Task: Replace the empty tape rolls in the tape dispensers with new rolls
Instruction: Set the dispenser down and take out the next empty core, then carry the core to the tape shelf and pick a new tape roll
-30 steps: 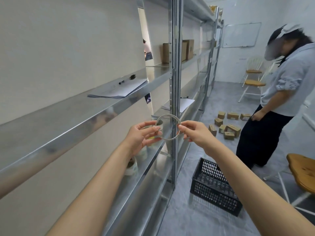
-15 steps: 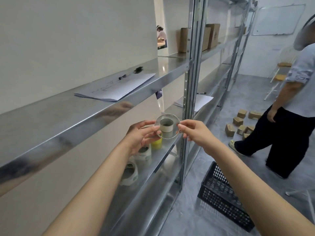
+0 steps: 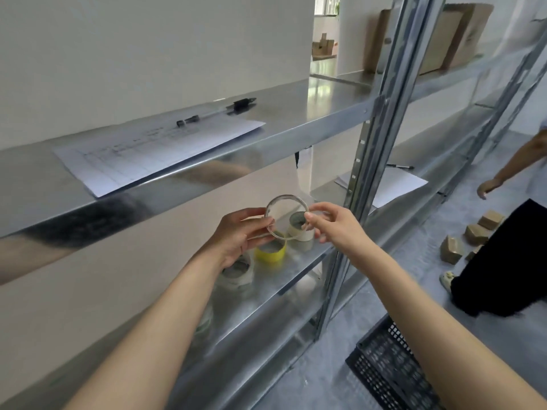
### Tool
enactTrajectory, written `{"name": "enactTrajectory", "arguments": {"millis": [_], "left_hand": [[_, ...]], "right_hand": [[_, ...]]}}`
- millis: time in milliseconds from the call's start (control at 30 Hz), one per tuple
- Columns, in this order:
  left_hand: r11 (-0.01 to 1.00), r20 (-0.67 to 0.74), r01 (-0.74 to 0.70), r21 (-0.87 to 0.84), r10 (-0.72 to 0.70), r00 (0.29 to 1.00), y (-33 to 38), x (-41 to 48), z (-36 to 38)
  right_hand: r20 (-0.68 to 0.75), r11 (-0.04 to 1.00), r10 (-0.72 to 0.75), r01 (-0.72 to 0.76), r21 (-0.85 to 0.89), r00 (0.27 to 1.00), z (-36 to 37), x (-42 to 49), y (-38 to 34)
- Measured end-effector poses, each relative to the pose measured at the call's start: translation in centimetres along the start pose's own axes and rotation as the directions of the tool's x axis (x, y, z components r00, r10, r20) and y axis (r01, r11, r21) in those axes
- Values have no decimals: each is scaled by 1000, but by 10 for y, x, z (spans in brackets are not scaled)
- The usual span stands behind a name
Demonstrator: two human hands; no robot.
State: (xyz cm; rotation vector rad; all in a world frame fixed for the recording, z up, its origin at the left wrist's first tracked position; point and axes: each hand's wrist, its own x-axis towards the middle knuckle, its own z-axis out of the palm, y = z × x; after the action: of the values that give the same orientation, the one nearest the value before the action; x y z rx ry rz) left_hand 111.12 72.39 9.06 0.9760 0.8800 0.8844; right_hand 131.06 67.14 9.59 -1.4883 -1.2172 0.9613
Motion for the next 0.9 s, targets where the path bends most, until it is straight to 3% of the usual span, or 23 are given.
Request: {"name": "enactTrajectory", "arguments": {"millis": [233, 467, 633, 900], "left_hand": [[998, -112, 8, -66, -15, 994, -16, 26, -19], [991, -225, 96, -92, -114, 968, -46, 39, -54], [983, -273, 131, -131, -163, 948, -60, 41, -67], [984, -305, 126, -122, -158, 939, -64, 52, -67]], "right_hand": [[81, 993, 102, -107, 56, 991, 6, 32, 36], [207, 937, 177, -101, -334, 962, 46, 71, 112], [282, 871, 174, -14, -490, 943, 70, 86, 144], [125, 897, 92, -28, -441, 988, 63, 99, 140]]}}
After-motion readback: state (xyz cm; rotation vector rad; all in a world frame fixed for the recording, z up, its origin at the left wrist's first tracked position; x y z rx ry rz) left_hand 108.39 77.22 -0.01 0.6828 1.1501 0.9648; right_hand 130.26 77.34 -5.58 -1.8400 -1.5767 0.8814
